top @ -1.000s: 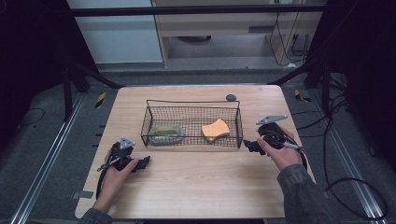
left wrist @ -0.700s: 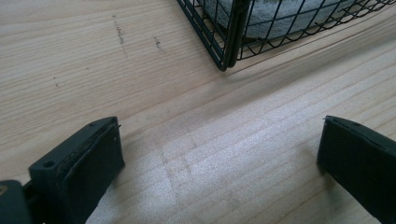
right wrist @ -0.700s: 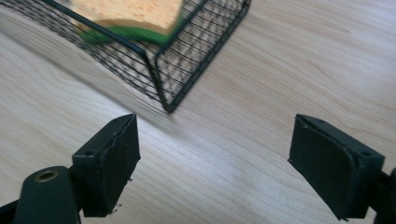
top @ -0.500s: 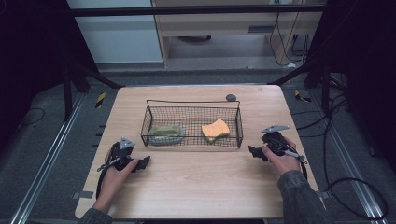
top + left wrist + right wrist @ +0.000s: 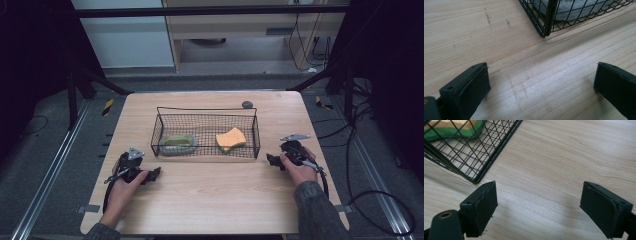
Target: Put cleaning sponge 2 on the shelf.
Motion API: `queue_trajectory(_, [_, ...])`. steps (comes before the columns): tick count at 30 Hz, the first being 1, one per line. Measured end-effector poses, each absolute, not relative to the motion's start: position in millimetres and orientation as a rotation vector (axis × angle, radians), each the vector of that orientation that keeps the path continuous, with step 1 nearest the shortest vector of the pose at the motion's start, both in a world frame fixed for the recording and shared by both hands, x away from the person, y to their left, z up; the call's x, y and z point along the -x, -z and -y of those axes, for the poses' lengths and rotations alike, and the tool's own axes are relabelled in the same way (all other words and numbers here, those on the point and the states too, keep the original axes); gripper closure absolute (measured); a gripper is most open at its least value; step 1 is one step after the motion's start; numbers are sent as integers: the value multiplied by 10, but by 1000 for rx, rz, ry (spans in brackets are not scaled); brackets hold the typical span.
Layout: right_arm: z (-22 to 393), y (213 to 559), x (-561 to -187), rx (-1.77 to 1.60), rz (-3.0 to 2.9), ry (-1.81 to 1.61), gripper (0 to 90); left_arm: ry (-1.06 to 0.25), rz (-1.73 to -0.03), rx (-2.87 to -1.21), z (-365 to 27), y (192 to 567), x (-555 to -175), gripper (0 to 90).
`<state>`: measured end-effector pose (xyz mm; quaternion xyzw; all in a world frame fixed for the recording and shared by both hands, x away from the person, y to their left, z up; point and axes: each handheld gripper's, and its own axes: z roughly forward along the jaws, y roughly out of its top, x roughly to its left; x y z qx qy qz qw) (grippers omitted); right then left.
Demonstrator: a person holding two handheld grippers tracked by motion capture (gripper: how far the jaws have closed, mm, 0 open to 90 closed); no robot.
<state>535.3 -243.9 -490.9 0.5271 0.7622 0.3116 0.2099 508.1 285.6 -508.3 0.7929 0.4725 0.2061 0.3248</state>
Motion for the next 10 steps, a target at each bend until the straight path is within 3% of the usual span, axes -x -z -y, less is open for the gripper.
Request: queue_trajectory(10, [2347,5105,-5365,-1430,-2107,-887,31,-540,-1240,-2079,-2856,5083,-5081,0])
